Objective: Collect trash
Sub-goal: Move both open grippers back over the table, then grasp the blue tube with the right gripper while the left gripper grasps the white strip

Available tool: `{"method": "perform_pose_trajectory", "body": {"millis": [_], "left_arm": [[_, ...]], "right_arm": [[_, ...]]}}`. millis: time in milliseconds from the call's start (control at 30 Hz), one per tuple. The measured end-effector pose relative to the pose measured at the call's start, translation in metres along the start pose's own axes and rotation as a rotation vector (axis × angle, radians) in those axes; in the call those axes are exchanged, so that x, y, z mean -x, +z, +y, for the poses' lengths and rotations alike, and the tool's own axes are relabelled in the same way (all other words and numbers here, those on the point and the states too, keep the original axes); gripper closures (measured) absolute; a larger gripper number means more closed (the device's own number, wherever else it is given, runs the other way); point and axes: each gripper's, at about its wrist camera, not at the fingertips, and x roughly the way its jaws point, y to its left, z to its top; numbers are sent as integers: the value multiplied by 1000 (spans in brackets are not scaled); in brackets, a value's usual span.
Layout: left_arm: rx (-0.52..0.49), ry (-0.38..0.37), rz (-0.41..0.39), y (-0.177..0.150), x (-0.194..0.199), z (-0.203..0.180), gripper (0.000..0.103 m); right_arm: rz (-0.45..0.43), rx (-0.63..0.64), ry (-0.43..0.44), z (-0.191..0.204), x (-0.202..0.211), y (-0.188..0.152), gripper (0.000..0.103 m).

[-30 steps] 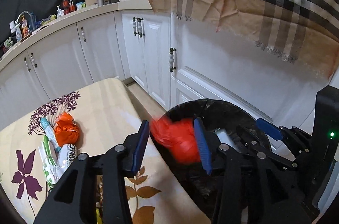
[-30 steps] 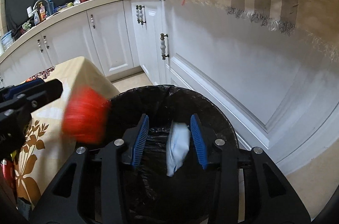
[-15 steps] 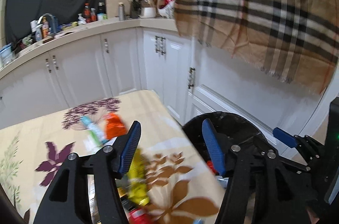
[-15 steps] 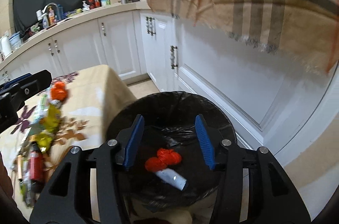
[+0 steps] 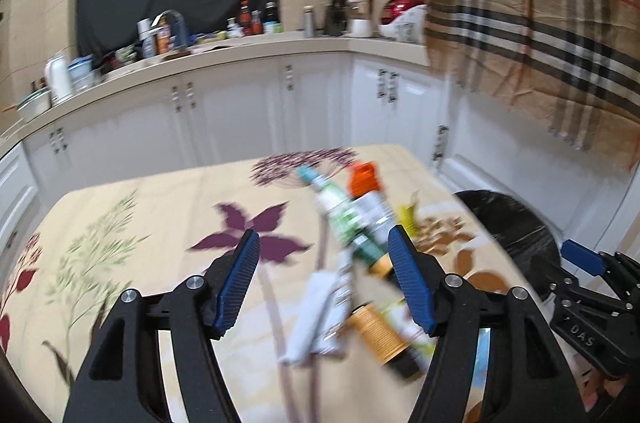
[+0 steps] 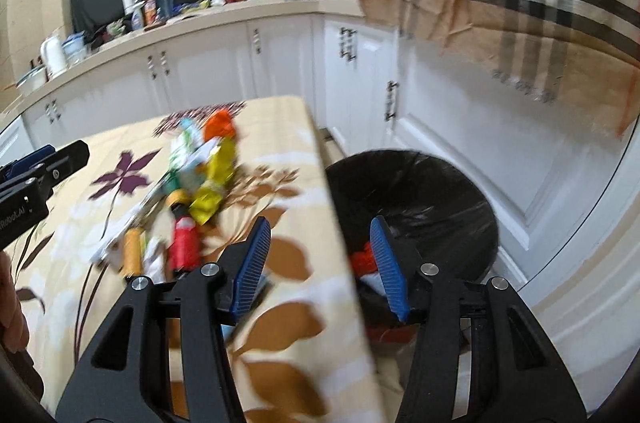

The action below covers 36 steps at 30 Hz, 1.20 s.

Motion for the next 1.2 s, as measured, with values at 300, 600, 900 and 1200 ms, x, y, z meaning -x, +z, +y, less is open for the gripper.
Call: {"method": "perform_pose_trajectory", "body": {"millis": [300,600,900,1200], "left_arm": [[43,110,24,-34,14,52,37],[91,125,61,-54,14,76,37],[82,79,79,-57,9,60,37],[48,41,118,-57,-3,41,37]], "right_arm": [[102,57,24,41,-9,-27,52],[170,79,15,51,-21,-41,53],[166,76,7,41,-20,-40,79],[151,61,47,34,-19,-38,87]]}}
